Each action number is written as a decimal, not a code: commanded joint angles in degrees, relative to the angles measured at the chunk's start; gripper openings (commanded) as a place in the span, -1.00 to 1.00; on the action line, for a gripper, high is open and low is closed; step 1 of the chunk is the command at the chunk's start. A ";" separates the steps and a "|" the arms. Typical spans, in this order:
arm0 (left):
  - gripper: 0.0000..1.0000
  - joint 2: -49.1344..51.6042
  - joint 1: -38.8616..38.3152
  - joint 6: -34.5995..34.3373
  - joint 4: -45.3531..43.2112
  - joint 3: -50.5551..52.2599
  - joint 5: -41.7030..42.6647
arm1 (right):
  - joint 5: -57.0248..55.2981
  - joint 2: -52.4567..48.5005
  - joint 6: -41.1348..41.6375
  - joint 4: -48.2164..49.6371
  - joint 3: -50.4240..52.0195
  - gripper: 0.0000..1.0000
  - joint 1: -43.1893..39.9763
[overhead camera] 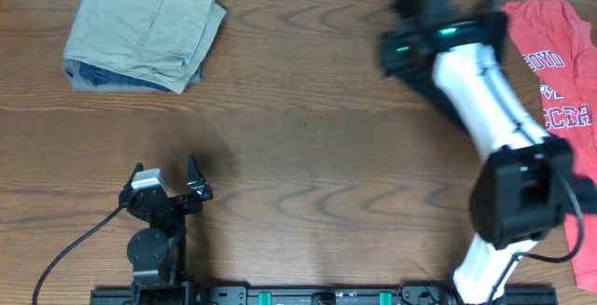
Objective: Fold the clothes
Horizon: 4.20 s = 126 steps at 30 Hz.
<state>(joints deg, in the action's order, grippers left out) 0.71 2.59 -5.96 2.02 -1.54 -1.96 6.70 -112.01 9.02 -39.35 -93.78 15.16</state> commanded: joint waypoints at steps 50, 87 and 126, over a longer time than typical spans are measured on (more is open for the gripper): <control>0.95 -0.11 0.13 0.35 1.81 1.31 -1.53 | -8.94 15.30 23.52 -35.69 8.92 0.98 -19.52; 0.96 1.25 0.09 -22.84 -2.38 0.04 37.86 | -6.03 15.30 23.52 -37.57 10.75 0.99 -21.14; 0.96 90.38 -22.69 4.11 43.04 -61.29 1.84 | -6.03 15.30 23.52 -37.57 10.75 0.99 -21.14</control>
<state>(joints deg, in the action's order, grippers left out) 87.20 -19.40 -0.54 45.41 -61.78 8.86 0.64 -96.49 31.64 -76.90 -83.02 -5.72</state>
